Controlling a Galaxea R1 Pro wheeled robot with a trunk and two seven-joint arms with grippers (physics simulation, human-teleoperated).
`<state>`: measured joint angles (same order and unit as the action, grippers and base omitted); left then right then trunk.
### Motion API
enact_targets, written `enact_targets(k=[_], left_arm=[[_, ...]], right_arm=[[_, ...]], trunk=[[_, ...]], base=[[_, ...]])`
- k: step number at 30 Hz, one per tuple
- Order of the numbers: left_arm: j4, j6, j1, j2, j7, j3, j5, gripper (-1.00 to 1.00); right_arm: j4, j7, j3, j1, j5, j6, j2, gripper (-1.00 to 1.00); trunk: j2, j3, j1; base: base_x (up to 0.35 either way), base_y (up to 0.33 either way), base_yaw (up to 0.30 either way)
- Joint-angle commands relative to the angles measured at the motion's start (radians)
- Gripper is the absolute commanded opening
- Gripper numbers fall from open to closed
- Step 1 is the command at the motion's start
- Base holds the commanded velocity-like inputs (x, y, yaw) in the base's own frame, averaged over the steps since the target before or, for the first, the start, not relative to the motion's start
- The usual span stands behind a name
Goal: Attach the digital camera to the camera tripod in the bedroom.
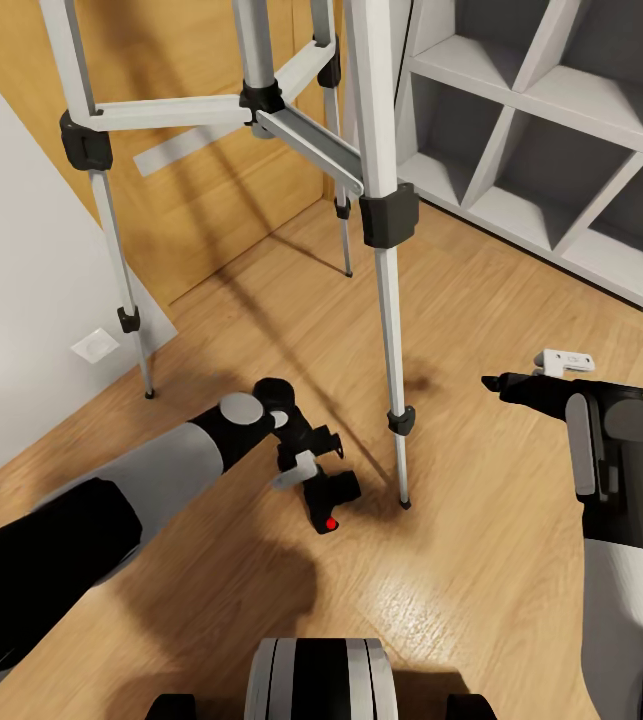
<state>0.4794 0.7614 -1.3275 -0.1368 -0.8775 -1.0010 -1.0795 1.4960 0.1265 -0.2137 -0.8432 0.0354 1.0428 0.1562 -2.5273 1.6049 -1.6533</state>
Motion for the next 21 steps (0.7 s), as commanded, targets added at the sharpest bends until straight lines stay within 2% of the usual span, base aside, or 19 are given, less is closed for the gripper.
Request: enact_targets(k=[1, 2, 3, 5, 6, 8, 19, 21], left_arm=[[0.001, -0.003, 0.000, -0.001, 0.006, -0.001, -0.036, 1.00], [0.001, -0.006, 0.001, -0.002, 0.012, 0.001, -0.066, 1.00], [0.001, -0.006, 0.001, -0.002, 0.012, 0.001, -0.066, 1.00], [0.001, -0.011, 0.001, -0.003, 0.023, 0.004, -0.114, 1.00], [0.001, -0.011, 0.001, -0.003, 0.023, 0.004, -0.114, 1.00], [0.000, -0.014, -0.001, -0.002, 0.030, 0.005, -0.146, 1.00], [-0.001, -0.020, -0.004, -0.003, 0.061, 0.000, -0.212, 1.00], [-0.002, -0.022, -0.005, -0.003, 0.069, 0.001, -0.250, 1.00]], right_arm=[[0.001, 0.001, -0.001, -0.001, 0.003, 0.004, 0.000, 1.00], [0.001, 0.001, -0.001, -0.001, 0.003, 0.004, 0.001, 1.00], [0.001, 0.001, -0.001, -0.001, 0.003, 0.004, 0.001, 1.00], [0.001, 0.002, -0.001, -0.001, 0.004, 0.004, 0.004, 1.00], [0.001, 0.002, -0.001, -0.001, 0.004, 0.004, 0.004, 1.00], [0.001, 0.001, -0.002, -0.001, 0.005, 0.004, 0.007, 1.00], [0.003, 0.001, -0.003, -0.001, 0.004, 0.004, 0.017, 1.00], [0.006, 0.001, -0.003, -0.001, 0.003, 0.004, 0.017, 1.00]], trunk=[[0.000, 0.001, 0.000], [0.000, 0.001, 0.000], [0.000, 0.001, 0.000], [0.000, 0.001, 0.000], [0.000, 0.001, 0.000], [0.000, 0.001, 0.000], [0.000, 0.001, 0.000], [0.000, 0.001, 0.000]], base=[[0.000, 0.000, 0.000], [0.000, 0.000, 0.000], [0.000, 0.000, 0.000], [0.000, 0.000, 0.000], [0.000, 0.000, 0.000], [0.000, 0.000, 0.000], [0.000, 0.000, 0.000], [0.000, 0.000, 0.000]])
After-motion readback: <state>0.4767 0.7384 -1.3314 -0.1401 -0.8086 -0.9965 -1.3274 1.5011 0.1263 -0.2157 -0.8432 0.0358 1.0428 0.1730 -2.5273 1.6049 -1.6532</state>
